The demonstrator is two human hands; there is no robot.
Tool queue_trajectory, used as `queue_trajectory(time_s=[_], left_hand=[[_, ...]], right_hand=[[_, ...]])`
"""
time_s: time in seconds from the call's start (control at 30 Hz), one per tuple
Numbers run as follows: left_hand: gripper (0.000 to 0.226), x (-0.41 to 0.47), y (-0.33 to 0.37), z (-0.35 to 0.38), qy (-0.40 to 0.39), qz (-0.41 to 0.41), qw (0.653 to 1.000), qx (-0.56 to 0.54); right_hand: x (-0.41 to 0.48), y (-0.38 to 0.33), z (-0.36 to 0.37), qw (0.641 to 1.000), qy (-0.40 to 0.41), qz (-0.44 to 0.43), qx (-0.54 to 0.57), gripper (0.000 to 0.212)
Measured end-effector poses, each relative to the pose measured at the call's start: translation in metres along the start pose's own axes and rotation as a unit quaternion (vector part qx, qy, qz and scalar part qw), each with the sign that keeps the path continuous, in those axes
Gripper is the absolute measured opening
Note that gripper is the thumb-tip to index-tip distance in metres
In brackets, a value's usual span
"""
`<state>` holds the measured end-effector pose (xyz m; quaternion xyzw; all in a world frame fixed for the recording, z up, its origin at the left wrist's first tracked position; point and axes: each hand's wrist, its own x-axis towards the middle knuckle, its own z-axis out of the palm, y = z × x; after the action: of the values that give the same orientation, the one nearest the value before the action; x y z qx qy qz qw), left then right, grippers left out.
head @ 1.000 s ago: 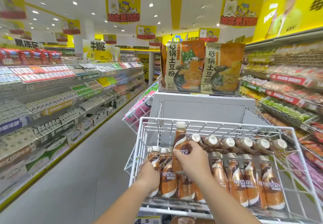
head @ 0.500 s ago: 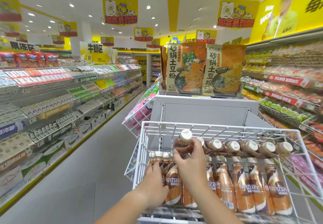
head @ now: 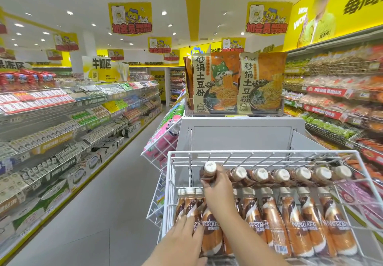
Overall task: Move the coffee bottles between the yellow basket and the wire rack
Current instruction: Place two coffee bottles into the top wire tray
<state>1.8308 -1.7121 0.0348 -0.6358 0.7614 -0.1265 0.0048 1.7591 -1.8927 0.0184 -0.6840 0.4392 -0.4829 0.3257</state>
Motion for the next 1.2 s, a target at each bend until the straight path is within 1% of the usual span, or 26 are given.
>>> queue_trajectory(time_s=[0.03,0.07,0.13,0.2,0.3,0.4,0.47,0.53,0.63,0.8,0.93,1.0,1.03,1.07,1.1,1.17,1.2], left_hand=[[0.053,-0.001,0.000,0.005,0.023,0.006,0.999,0.024],[0.048,-0.001,0.000,0.011,0.026,0.004,0.999,0.042],[0.036,-0.002,-0.003,0.017,0.029,0.025,0.998,0.054],[0.026,-0.005,-0.007,0.022,0.056,0.043,0.995,0.066],[0.018,-0.006,-0.010,0.027,0.088,0.067,0.991,0.072],[0.015,-0.010,-0.013,0.029,0.096,0.082,0.989,0.072],[0.015,-0.013,-0.015,0.029,0.098,0.086,0.990,0.061],[0.017,-0.015,-0.017,0.028,0.100,0.100,0.988,0.063],[0.023,-0.017,-0.015,0.026,0.067,0.107,0.990,0.067],[0.027,-0.018,-0.010,0.022,0.049,0.095,0.993,0.047],[0.030,-0.020,-0.007,0.019,0.028,0.097,0.994,0.043],[0.038,-0.021,-0.007,0.013,0.021,0.091,0.995,0.040],[0.043,-0.022,-0.008,0.009,0.022,0.088,0.995,0.035],[0.049,-0.022,-0.008,0.008,0.031,0.085,0.996,0.020],[0.054,-0.020,-0.008,0.010,0.025,0.080,0.996,0.012],[0.056,-0.019,-0.007,0.012,-0.013,0.064,0.998,-0.010],[0.055,-0.019,-0.007,0.013,-0.021,0.059,0.998,0.000]], right_hand=[[0.002,0.001,0.003,1.000,0.001,0.007,-0.008,0.045],[0.003,0.002,0.006,1.000,0.002,0.015,-0.015,0.049],[0.005,0.002,0.012,0.999,0.002,0.028,-0.033,0.057],[0.005,0.002,0.014,0.998,0.002,0.029,-0.064,0.061],[0.005,0.002,0.015,0.996,0.000,0.032,-0.081,0.056],[0.004,-0.001,0.013,0.996,0.014,0.037,-0.084,0.046],[0.003,-0.005,0.013,0.995,0.027,0.046,-0.081,0.043],[0.002,-0.008,0.013,0.994,0.033,0.043,-0.090,0.048],[-0.002,-0.012,0.010,0.995,0.036,0.036,-0.084,0.058],[-0.005,-0.012,0.003,0.996,0.027,0.035,-0.079,0.057],[-0.006,-0.015,-0.005,0.996,0.000,0.044,-0.072,0.071],[-0.008,-0.017,-0.010,0.996,-0.008,0.044,-0.074,0.068],[-0.011,-0.017,-0.013,0.996,-0.009,0.039,-0.082,0.065],[-0.014,-0.018,-0.017,0.995,-0.014,0.031,-0.094,0.066],[-0.019,-0.017,-0.021,0.994,-0.024,0.022,-0.108,0.070],[-0.030,-0.016,-0.032,0.988,-0.053,0.000,-0.142,0.080],[-0.037,-0.015,-0.039,0.984,-0.068,-0.014,-0.165,0.083]])
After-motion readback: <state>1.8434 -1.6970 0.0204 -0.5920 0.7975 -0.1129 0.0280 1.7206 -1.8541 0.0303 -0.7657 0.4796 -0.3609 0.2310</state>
